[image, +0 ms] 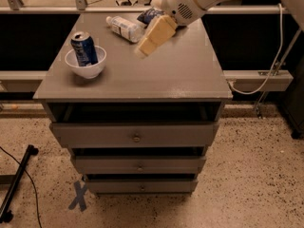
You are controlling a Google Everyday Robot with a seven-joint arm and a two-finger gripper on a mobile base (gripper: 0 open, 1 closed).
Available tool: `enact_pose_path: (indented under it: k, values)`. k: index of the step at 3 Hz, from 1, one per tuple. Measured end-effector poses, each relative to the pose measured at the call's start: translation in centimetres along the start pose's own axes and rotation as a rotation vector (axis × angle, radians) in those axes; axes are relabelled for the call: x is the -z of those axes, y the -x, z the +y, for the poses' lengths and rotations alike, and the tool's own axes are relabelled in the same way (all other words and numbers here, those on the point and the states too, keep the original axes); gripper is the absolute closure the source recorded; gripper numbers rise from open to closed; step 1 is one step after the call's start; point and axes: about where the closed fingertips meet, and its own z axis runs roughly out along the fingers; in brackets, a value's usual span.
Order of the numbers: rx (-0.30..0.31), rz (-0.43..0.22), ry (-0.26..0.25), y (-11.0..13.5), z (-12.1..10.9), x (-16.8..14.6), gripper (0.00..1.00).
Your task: Pick pepsi can from white bowl and place on counter
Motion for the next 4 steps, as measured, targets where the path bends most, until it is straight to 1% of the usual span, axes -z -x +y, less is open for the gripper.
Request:
enact_pose_path:
  k: [1,2,3,4]
  values:
    - [-0.017,-0.025,-0.026,0.7,-0.7,-0.4,0.0]
    - [-0.017,-0.025,-0.026,0.7,-0.7,-0.4,0.0]
    - [-0.025,-0.083,-0.008,1.7,-0.8,-3.3,0.0]
    - [-0.038,-0.191,0.015,4.8,-1.5,-10.4,0.0]
